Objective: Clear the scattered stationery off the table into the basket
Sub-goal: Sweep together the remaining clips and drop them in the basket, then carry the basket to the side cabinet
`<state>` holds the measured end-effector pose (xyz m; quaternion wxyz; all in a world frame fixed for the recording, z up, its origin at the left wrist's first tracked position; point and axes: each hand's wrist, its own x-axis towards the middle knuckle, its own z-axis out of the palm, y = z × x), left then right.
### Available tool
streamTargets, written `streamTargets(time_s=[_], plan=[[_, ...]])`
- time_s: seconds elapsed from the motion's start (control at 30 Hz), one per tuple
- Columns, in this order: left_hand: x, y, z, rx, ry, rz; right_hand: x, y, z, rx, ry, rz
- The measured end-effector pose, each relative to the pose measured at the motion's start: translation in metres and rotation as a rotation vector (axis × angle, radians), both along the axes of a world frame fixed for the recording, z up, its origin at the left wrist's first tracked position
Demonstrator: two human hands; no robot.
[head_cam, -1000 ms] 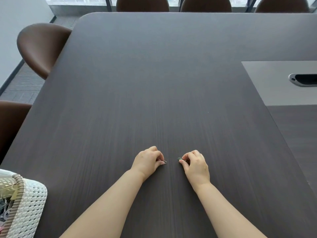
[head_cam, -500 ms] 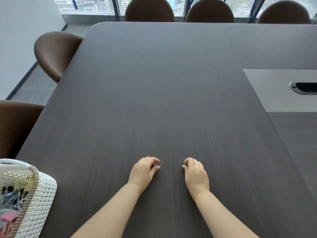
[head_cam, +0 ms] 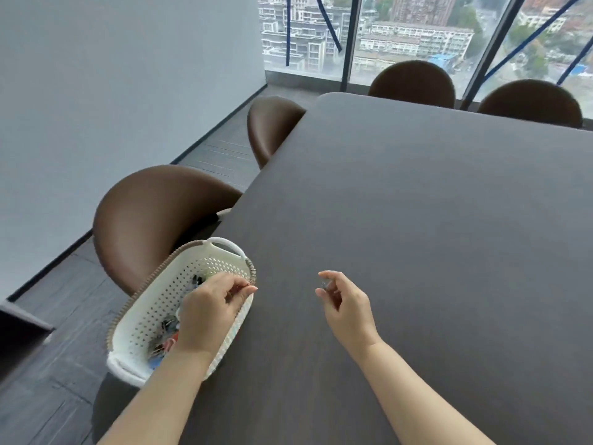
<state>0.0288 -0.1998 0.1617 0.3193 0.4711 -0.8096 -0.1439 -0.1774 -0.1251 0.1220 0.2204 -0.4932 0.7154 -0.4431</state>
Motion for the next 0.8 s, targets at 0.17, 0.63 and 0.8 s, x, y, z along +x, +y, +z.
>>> streamTargets(time_s=[0.17,0.63,0.8], plan=[[0.086,-0.01,0.008,0.067,-0.053,0.053,0.08,-0.046,0.018,-0.082,0.006,0.214],[0.142,-0.023,-0.018,0.25,-0.059,-0.062,0.134,-0.094,0.017,0.084,0.262,0.114],[0.146,-0.016,-0.032,0.155,-0.113,0.018,0.132,-0.113,0.019,0.221,0.487,0.24]])
